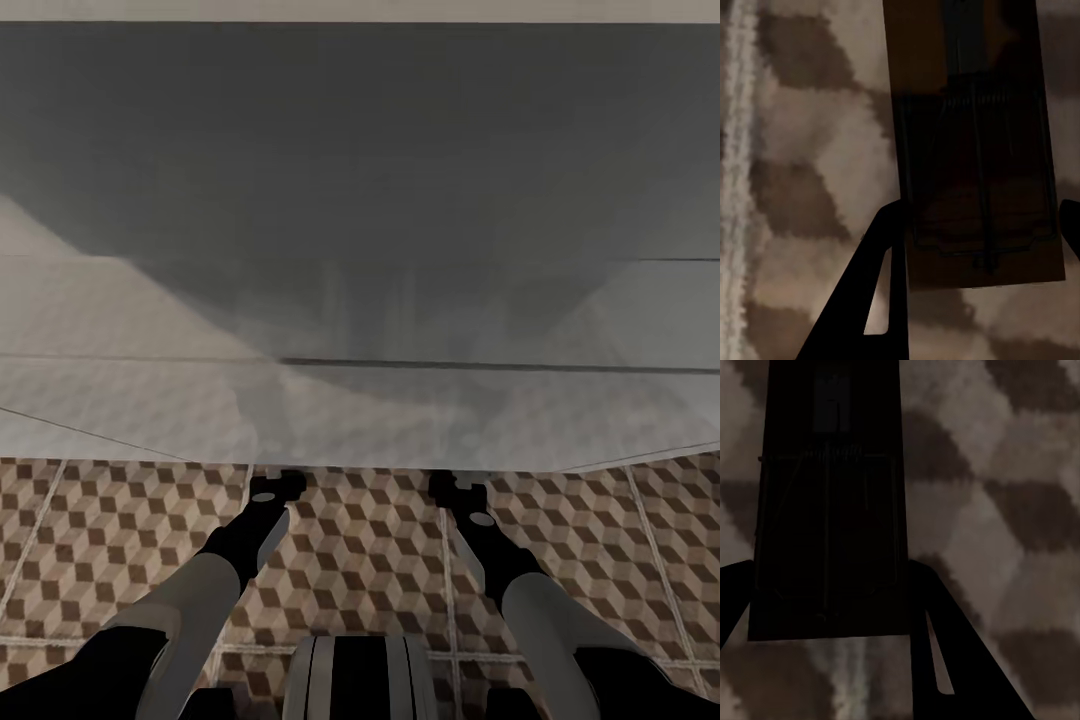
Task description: Take the four mousetraps from the cabinet in the bathroom and place them on the bathroom floor. Make sure all four end up on the same floor surface, and ensure that at least two of them are either under or directly next to the same bathroom sink.
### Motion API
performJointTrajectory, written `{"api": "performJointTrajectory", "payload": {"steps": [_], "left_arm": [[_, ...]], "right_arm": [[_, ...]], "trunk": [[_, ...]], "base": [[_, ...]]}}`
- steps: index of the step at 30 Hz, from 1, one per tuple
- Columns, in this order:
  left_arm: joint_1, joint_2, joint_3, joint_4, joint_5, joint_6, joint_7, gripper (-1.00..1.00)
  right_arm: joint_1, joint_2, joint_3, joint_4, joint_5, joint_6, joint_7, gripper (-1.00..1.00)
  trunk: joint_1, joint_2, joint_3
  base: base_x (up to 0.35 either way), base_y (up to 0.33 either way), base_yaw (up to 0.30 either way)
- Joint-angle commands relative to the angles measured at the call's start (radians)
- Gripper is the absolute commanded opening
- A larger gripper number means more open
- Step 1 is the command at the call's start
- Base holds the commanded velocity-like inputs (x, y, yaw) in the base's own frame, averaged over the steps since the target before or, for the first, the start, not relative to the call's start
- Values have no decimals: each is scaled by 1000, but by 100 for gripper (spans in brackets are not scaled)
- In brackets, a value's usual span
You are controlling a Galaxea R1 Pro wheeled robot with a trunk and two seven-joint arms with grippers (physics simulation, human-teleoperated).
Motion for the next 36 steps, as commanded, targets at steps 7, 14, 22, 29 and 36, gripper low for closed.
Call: {"api": "performJointTrajectory", "payload": {"steps": [7,14,22,29,36], "left_arm": [[0,0,-5,-2,-3,7,8,-100],[0,0,-5,-2,-3,7,8,-100],[0,1,-4,9,-2,8,8,-100],[0,2,-3,65,0,9,8,-100],[0,2,-2,78,5,10,7,-100]], "right_arm": [[0,1,-6,1,6,-4,-1,-100],[0,1,-6,1,6,-4,-1,-100],[0,-1,-6,44,5,-2,-1,-100],[-1,-4,-6,110,5,-2,-1,-100],[-1,-4,-6,121,5,4,-1,-100]], "trunk": [[0,0,0],[0,0,0],[0,0,0],[0,0,0],[0,0,0]], "base": [[123,0,0],[20,0,0],[2,0,0],[0,0,0],[0,0,0]]}}
